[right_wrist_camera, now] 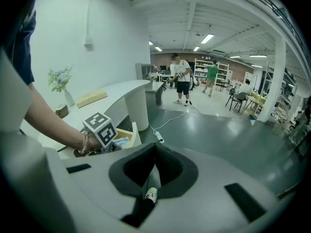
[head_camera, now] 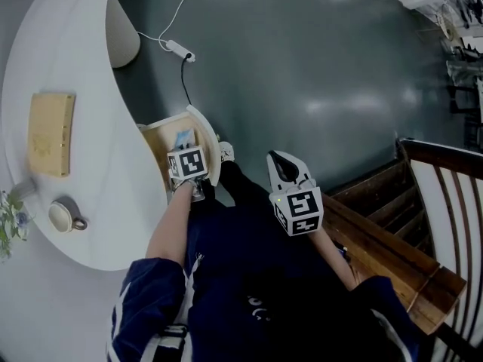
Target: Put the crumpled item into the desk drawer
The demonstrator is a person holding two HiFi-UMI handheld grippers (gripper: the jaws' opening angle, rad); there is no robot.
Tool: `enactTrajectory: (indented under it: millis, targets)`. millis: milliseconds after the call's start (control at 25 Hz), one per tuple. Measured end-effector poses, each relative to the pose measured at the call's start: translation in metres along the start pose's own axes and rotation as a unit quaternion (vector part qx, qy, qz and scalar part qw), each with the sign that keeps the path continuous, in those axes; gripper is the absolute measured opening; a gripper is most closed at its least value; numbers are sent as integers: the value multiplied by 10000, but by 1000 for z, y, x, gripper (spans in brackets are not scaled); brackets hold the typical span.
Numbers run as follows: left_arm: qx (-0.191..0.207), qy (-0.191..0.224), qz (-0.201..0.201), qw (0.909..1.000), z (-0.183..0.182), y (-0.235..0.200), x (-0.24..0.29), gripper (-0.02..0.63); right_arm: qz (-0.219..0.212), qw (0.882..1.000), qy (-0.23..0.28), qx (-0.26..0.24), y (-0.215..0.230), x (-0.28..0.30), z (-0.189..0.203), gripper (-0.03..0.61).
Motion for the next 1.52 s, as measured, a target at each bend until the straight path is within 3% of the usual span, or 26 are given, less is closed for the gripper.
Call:
enactTrajectory:
  millis: [440,1000,1520]
  targets:
    - [-29,-185,77,9998,5,-6,27,52,29,9995,-250,-195,-7,2,7,8]
    - [179,-97,220,9995,7,-8,59,54,132,9982,-577,68,-17,1,29,7]
    - [104,-117,394,9991,6,-8,70,54,148,9967,-750,273,-22,1,46,8]
Point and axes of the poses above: the fingertips, and each gripper's own axes: x forward along the fingers, y to its right, z out of its underside, the point moved 5 cm from there along -x, backward along the fingers, and after that the axes turned 7 degrees about -z, right-handed, at the moved point
